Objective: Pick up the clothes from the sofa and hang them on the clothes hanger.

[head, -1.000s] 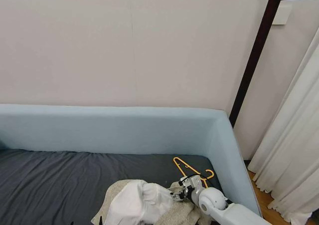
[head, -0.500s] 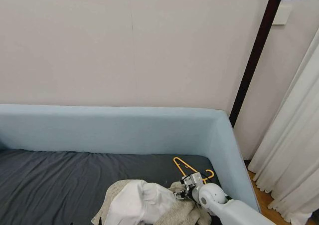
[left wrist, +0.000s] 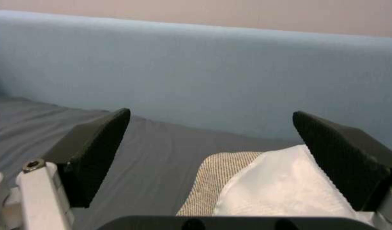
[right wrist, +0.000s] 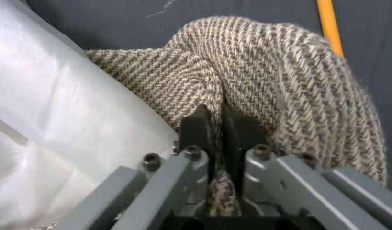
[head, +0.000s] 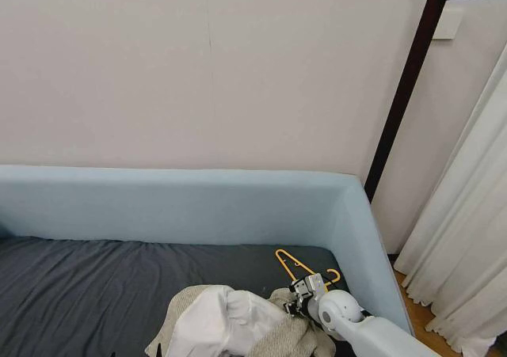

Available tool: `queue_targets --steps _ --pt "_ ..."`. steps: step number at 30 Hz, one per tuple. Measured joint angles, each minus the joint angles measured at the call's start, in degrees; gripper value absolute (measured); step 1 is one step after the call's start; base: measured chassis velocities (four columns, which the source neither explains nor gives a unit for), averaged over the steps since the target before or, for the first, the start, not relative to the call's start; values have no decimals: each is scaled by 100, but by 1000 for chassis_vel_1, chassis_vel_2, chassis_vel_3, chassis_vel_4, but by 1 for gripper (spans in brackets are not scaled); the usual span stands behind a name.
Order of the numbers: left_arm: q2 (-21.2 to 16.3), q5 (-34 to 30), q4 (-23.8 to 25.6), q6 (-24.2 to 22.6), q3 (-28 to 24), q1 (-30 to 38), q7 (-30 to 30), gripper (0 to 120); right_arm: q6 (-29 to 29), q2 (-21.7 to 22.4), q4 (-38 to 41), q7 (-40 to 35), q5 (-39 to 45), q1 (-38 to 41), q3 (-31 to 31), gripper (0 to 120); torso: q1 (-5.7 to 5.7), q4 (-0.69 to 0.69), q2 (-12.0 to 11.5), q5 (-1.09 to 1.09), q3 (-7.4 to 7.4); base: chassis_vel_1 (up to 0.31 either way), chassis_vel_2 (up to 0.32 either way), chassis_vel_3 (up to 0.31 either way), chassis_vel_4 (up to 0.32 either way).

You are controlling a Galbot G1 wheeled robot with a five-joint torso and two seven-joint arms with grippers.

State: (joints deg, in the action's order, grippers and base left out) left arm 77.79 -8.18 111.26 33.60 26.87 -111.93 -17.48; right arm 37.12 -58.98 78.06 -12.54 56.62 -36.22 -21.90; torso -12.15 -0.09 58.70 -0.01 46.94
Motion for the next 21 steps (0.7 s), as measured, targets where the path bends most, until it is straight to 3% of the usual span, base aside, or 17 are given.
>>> queue_targets --steps 11,21 --pt "-69 -34 -27 -50 20 106 -18 100 -185 195 332 -67 -176 -55 0 0 0 0 0 1 0 0 0 0 0" --pt "-214 -112 58 -178 57 203 -45 100 -605 744 1614 -74 -166 108 447 0 0 0 0 0 1 0 0 0 0"
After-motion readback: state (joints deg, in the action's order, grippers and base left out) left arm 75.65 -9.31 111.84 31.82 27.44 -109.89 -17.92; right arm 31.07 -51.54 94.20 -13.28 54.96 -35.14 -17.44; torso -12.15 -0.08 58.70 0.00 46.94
